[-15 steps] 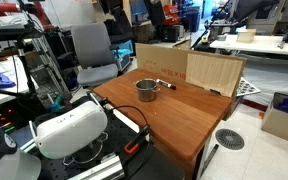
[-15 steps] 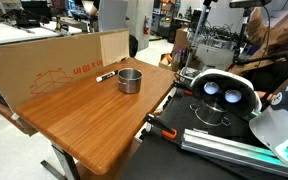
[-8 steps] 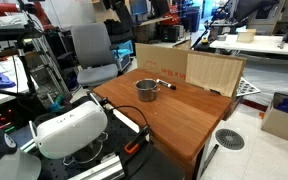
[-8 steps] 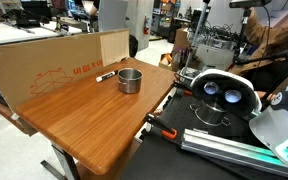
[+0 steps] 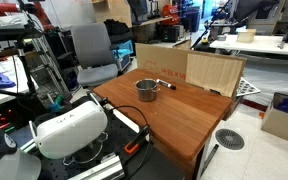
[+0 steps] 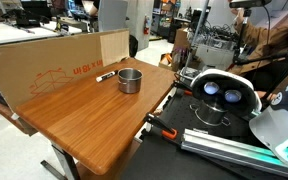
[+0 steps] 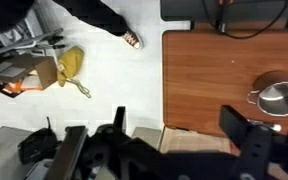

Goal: Pick up the black marker and place it inside the silver pot

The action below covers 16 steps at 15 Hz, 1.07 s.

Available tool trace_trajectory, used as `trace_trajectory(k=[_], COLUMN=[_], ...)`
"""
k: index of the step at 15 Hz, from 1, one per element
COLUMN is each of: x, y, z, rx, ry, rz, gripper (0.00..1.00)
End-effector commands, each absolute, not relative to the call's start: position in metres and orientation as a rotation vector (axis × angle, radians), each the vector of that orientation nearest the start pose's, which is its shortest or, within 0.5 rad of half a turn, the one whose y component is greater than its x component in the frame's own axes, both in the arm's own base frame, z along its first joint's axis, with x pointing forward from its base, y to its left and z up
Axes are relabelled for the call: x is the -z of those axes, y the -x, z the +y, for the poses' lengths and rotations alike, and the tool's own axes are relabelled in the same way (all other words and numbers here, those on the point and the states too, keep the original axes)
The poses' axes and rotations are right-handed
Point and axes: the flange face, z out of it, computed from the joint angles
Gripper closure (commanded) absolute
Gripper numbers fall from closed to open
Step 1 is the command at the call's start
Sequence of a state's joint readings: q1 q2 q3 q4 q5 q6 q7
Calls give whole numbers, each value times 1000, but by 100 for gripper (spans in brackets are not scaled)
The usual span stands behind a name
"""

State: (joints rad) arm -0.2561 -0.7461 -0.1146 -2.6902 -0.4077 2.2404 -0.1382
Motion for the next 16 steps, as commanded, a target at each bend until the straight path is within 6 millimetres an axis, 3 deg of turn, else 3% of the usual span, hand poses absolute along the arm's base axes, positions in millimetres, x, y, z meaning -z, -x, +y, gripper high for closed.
trace_trajectory(k=[1, 6, 16], x=[-484, -480, -447], y=[-348, -391, -492], z=[-140, -133, -107], rx=[366, 323, 143], ry=[3496, 3554, 3656], rz=[-74, -276, -792], gripper=[0, 0, 0])
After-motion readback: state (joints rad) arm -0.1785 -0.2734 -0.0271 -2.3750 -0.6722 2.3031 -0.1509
